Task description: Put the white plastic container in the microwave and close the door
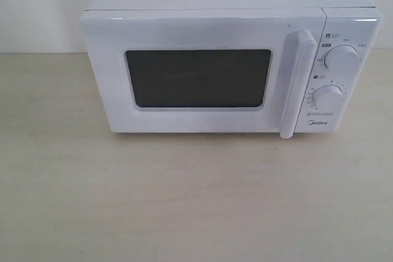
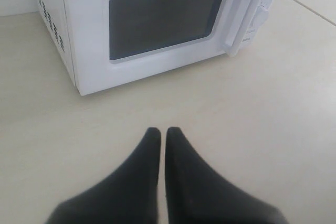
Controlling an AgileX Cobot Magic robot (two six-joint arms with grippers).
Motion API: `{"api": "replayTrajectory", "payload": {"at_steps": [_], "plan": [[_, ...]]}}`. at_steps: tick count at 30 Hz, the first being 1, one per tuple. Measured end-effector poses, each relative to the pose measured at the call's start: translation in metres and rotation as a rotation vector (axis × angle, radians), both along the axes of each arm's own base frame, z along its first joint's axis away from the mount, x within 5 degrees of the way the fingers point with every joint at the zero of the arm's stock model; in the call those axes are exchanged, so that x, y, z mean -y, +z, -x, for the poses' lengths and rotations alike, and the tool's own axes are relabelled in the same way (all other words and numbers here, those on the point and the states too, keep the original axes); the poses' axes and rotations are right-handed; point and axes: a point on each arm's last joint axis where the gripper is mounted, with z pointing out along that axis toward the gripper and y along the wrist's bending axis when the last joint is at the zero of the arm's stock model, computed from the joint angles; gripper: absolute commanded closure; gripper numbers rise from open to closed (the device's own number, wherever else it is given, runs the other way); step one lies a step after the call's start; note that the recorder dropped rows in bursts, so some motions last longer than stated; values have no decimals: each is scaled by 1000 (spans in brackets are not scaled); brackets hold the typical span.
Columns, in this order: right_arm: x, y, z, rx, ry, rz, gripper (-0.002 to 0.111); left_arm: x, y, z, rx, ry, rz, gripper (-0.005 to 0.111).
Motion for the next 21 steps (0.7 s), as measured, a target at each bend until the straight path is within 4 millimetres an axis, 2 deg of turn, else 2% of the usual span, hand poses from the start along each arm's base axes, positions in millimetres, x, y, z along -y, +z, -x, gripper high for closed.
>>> {"api": "replayTrajectory", "payload": {"at_steps": [6, 9, 13, 21], "plan": [[3, 4, 20, 38, 9, 24, 109, 0, 0, 0, 3, 0, 2, 102], [13, 0, 34, -9, -57, -32, 109, 0, 0, 0, 4, 1, 3, 102], [20, 3, 47, 35, -111, -35, 109, 0, 0, 0, 4, 1, 3, 102], [21, 1, 48, 26, -116, -10, 109, 0, 0, 0, 4, 1, 3, 102]]}}
